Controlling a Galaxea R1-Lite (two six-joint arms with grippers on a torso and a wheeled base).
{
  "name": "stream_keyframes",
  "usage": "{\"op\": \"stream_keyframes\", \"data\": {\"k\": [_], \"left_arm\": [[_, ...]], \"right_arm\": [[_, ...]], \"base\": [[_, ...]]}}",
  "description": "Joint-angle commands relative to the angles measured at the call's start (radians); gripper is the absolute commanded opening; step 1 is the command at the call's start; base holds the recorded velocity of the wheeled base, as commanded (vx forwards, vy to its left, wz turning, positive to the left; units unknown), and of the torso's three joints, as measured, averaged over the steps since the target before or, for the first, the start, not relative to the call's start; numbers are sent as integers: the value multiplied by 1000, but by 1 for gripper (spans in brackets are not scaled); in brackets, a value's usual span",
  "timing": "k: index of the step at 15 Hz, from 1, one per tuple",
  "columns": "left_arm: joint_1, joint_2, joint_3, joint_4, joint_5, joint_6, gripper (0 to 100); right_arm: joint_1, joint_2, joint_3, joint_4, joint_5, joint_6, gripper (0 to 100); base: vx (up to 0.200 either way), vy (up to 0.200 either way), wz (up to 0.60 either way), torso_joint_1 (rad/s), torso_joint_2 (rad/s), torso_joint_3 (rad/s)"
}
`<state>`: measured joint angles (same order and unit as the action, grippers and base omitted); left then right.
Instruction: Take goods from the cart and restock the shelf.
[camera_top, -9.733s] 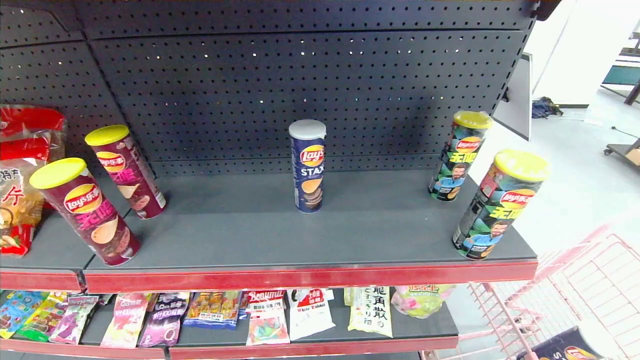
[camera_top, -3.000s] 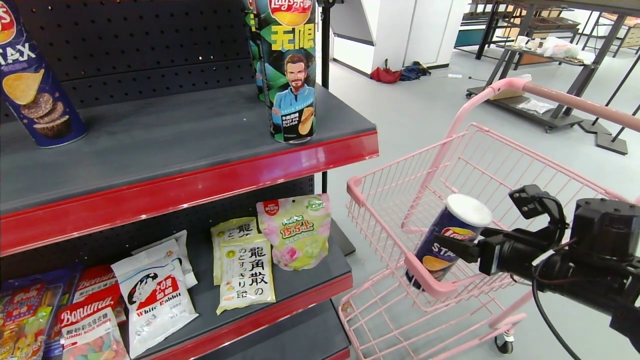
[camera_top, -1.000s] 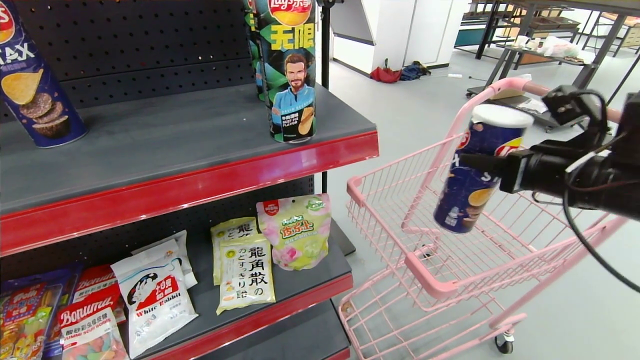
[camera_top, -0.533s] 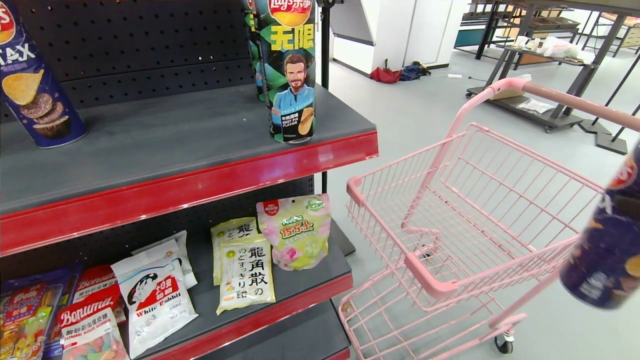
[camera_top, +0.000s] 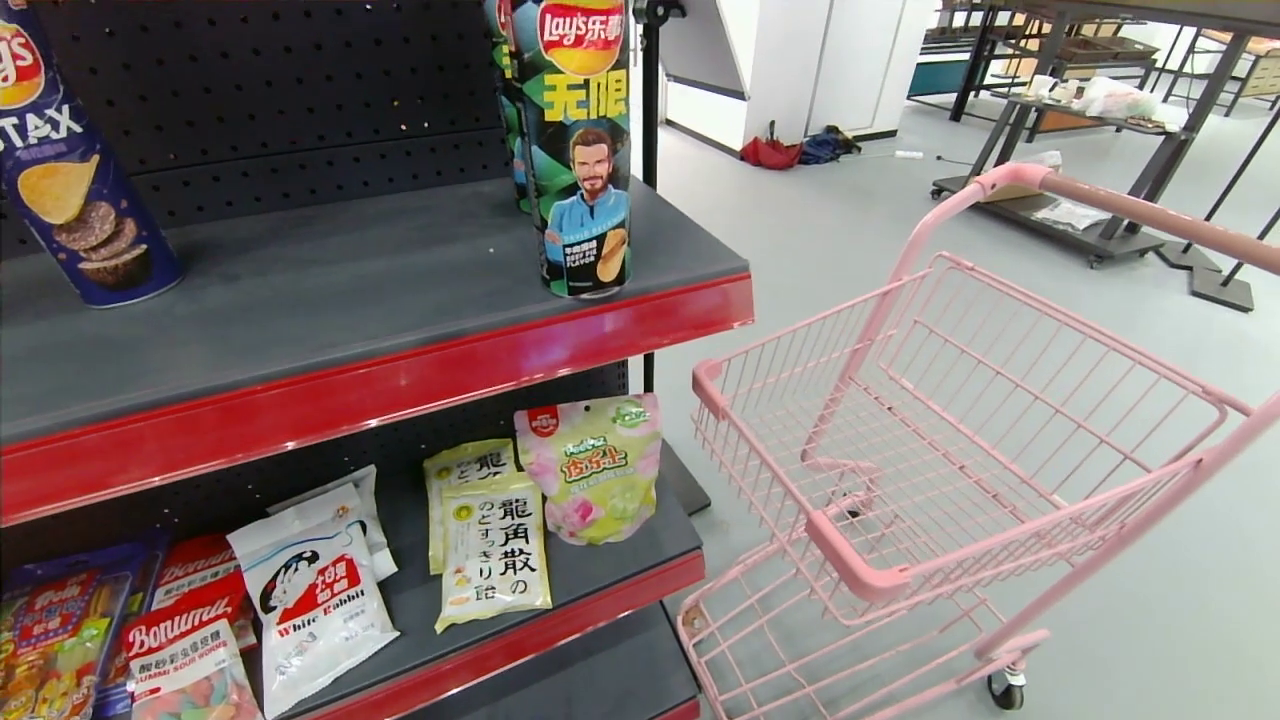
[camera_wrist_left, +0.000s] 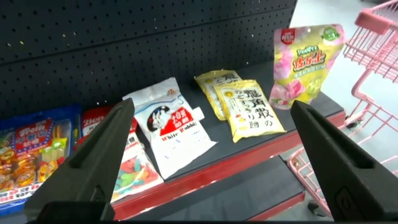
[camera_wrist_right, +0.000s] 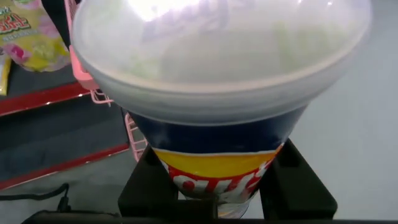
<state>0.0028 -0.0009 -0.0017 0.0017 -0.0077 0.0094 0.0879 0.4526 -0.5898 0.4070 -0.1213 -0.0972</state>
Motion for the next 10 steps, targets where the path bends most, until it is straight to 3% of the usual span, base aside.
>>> {"op": "stream_keyframes", "data": {"k": [1, 10], "left_arm": [[0, 1, 0, 0, 0, 0, 100], [0, 1, 0, 0, 0, 0, 100]], "right_arm": [[1, -22, 4, 1, 0, 1, 0], [9, 12, 2, -10, 12, -1, 0]], "base": [[0, 0, 0, 95, -378, -276], [0, 0, 0, 153, -508, -357]]}}
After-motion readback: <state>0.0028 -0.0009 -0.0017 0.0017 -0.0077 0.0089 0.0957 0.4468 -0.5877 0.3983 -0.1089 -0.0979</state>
